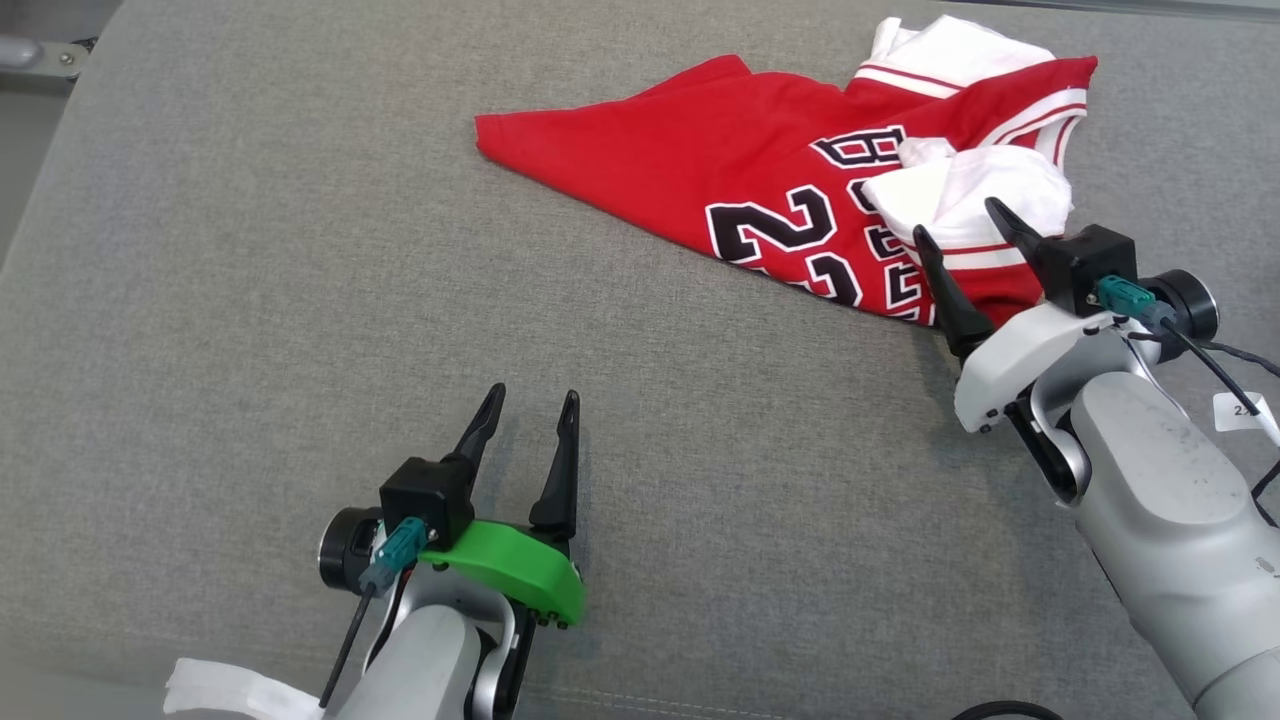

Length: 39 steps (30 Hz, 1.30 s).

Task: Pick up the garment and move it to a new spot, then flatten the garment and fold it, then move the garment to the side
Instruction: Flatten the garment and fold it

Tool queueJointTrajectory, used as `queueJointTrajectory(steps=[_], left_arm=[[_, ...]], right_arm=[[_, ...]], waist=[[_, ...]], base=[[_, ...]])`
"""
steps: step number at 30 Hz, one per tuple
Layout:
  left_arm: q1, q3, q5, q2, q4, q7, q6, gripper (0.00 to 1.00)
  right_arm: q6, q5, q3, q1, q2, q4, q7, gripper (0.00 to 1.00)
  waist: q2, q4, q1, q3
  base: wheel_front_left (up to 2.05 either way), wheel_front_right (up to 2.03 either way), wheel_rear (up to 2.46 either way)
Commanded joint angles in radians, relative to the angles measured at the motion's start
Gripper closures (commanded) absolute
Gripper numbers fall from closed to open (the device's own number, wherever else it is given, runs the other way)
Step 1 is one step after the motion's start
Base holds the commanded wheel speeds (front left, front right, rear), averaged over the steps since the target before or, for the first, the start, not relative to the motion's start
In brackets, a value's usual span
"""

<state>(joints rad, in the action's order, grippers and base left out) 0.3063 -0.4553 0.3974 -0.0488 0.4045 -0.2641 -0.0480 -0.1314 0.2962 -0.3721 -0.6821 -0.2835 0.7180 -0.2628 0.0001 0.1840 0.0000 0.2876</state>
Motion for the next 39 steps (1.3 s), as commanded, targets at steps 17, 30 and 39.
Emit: queueJointTrajectory(steps=[17, 30, 39], left_arm=[[-0.032, 0.027, 0.001, -0.004, -0.001, 0.0, -0.002, 0.0], [-0.086, 0.106, -0.068, -0.004, 0.046, 0.0, 0.041, 0.0], [-0.069, 0.174, -0.098, -0.004, 0.084, 0.0, 0.043, 0.0]], right_arm=[[0.001, 0.055, 0.006, -0.082, 0.016, 0.124, -0.004, 1.0], [0.001, 0.069, 0.399, 0.431, 0.172, -0.412, -0.002, 0.0], [0.001, 0.042, 0.465, 0.591, 0.226, -0.472, -0.003, 0.0]], waist=[[-0.0001, 0.007, 0.0, -0.005], [-0.0001, -0.26, 0.0, -0.14], [-0.0001, -0.371, 0.0, -0.115]], base=[[0.0, 0.0, 0.0], [0.0, 0.0, 0.0], [0.0, 0.0, 0.0]])
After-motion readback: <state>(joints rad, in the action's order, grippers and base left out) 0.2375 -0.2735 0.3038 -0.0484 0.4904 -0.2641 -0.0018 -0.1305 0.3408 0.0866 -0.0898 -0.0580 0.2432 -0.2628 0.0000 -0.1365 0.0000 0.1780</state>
